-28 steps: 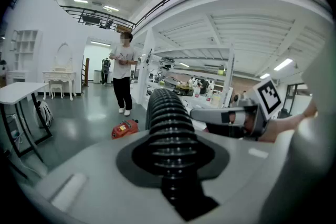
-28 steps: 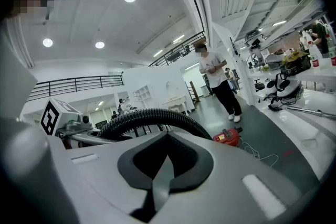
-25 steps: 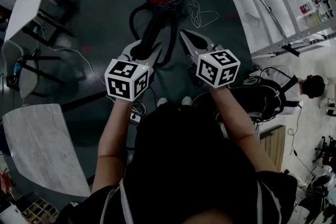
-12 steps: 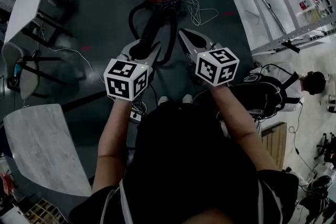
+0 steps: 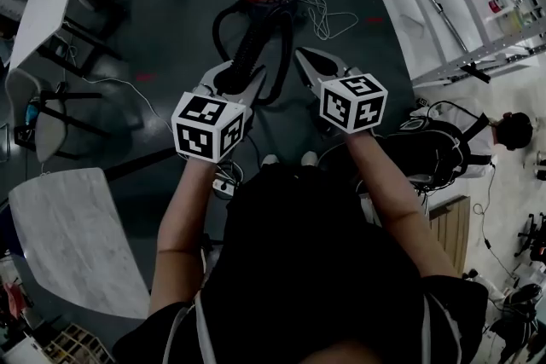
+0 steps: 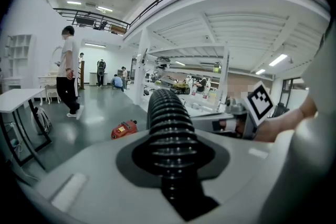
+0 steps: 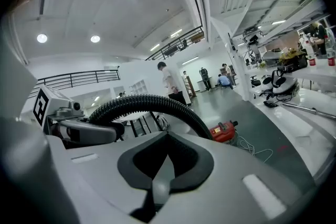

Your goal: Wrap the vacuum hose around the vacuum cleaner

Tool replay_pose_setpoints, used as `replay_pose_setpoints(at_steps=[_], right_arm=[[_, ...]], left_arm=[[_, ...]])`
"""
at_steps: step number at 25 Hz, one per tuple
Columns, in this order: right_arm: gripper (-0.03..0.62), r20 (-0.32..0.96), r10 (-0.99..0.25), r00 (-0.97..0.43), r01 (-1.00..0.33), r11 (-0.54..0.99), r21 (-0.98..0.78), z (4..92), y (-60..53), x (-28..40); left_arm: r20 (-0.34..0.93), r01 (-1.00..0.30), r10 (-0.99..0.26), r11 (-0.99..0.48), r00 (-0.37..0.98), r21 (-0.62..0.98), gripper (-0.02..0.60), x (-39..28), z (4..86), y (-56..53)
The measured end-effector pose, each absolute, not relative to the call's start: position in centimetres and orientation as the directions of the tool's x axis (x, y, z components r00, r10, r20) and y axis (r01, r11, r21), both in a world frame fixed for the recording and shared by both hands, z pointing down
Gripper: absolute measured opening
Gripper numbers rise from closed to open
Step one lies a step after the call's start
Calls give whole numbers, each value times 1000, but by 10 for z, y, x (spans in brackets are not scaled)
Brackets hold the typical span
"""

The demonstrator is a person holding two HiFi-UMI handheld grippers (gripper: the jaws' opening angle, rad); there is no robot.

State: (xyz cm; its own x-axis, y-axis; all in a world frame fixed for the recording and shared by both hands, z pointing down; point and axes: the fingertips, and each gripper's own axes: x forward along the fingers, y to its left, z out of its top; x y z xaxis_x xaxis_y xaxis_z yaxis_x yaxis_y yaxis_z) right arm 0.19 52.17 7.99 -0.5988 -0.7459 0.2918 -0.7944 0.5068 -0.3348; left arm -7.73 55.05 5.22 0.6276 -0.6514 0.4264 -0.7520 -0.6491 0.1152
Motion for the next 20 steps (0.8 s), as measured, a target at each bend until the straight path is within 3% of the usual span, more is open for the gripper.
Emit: replay_pose_setpoints(at_steps=[20], right_arm=[[-5,328,-807,-492,-867,417,-273,92,503,-36]], left_arm=[[420,-695,-614,-717,668,58,118,-117,46,531]])
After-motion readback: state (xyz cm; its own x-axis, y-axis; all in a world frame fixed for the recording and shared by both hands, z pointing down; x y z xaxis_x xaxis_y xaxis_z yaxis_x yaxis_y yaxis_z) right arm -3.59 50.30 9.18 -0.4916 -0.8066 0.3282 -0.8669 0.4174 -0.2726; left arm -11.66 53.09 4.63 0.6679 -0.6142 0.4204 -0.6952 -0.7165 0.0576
